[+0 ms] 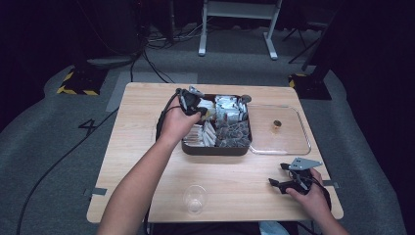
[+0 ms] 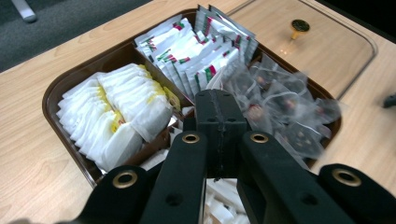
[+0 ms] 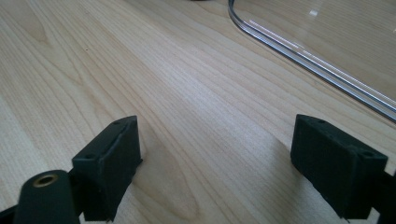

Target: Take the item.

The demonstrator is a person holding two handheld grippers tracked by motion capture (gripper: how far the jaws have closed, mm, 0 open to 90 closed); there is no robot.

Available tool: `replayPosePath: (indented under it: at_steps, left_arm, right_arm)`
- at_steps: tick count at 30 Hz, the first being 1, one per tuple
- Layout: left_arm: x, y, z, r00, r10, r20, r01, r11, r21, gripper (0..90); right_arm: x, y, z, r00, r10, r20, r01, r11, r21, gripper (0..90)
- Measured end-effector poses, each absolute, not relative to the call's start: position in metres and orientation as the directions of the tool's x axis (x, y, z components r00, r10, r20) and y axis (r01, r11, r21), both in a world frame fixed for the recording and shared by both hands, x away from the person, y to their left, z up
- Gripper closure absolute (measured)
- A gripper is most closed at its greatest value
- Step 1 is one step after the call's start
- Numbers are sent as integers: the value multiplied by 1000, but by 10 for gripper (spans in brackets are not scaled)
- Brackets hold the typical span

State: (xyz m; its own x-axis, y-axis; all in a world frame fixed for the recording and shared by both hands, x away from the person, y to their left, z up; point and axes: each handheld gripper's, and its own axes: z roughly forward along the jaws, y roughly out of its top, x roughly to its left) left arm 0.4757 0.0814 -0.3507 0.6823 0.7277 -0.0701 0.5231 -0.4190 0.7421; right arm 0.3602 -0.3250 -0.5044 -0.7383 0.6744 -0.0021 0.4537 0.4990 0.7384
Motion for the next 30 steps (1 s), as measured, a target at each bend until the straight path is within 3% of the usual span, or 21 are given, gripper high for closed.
replayPosePath:
  at_steps: [21,30]
  left_arm:
    - [395,108,-340,739,673,-37,435,-434,789,900]
    - [365,117,-340,761,645,-67,425,-418,803,900]
  right_arm:
    - [360,-325,-504,-737,676,-2,454,498,738,160]
    - [361,-325,-504,-736,677,-3,455,498,738,160]
